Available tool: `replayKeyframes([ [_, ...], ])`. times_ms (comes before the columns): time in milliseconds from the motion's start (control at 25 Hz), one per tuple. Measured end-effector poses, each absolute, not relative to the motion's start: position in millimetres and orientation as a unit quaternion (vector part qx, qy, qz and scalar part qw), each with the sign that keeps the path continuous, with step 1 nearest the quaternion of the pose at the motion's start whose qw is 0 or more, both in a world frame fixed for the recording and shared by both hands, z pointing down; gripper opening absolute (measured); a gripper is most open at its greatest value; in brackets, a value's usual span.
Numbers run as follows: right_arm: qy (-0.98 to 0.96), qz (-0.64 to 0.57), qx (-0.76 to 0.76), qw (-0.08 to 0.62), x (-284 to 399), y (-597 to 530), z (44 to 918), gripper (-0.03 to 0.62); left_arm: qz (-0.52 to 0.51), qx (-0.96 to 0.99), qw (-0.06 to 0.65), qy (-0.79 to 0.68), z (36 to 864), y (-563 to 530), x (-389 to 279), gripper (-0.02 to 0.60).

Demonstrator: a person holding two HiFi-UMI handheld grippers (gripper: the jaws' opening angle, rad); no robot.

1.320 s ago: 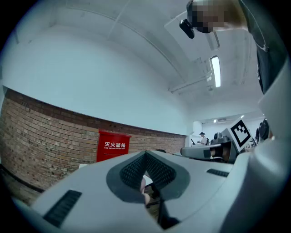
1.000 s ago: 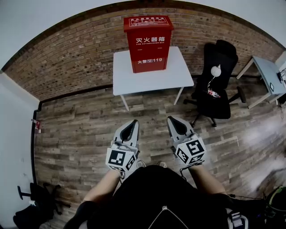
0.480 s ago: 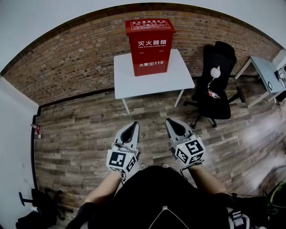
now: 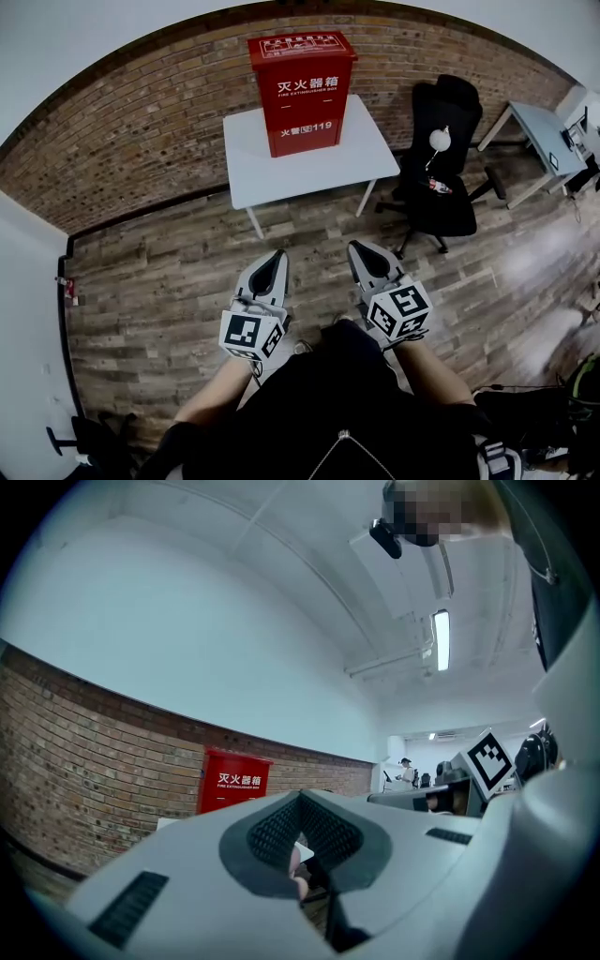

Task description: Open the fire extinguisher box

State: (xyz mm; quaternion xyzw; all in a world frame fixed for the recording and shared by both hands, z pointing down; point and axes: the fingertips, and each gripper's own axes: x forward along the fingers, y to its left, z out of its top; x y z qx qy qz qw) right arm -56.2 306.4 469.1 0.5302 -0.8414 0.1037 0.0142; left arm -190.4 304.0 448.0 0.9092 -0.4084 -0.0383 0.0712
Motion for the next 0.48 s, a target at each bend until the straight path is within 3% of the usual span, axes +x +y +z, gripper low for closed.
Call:
replayKeyframes([
  [480, -0.852, 0.108, 0.513, -0.01, -10.0, 210.5, 471.1, 0.02, -0.023, 0.906, 0.072, -0.416, 461.2, 209.4, -148.7, 0.048],
])
